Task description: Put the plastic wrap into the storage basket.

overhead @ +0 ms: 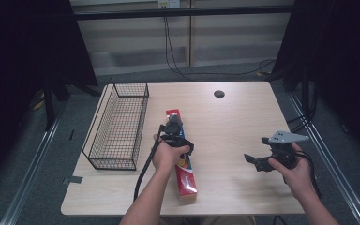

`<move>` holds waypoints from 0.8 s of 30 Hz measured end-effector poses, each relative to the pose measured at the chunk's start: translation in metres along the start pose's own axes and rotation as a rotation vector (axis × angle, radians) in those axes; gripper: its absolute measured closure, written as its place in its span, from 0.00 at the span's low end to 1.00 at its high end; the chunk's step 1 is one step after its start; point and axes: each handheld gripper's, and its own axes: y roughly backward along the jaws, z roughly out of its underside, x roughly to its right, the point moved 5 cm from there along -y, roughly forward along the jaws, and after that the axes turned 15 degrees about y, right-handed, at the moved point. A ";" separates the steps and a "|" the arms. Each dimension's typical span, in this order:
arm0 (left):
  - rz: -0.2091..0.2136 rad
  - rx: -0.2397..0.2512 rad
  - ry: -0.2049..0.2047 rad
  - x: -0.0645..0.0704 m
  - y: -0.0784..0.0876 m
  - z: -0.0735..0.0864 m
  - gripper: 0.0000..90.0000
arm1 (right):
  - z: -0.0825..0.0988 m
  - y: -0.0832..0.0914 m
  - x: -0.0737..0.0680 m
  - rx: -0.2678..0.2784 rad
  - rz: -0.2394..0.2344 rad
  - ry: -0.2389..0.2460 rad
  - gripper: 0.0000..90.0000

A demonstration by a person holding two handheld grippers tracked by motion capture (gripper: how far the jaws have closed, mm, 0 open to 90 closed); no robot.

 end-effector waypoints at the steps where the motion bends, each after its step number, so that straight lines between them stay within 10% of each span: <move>1: -0.005 -0.003 0.001 -0.002 0.001 0.000 0.34 | 0.000 0.000 0.000 0.001 -0.003 0.003 0.03; 10: -0.147 -0.041 -0.119 -0.018 0.015 -0.003 0.48 | -0.002 0.001 0.002 0.021 -0.002 0.001 0.03; 24: -0.117 -0.083 -0.169 -0.022 0.040 -0.007 0.49 | -0.002 0.001 0.001 0.021 -0.011 0.011 0.03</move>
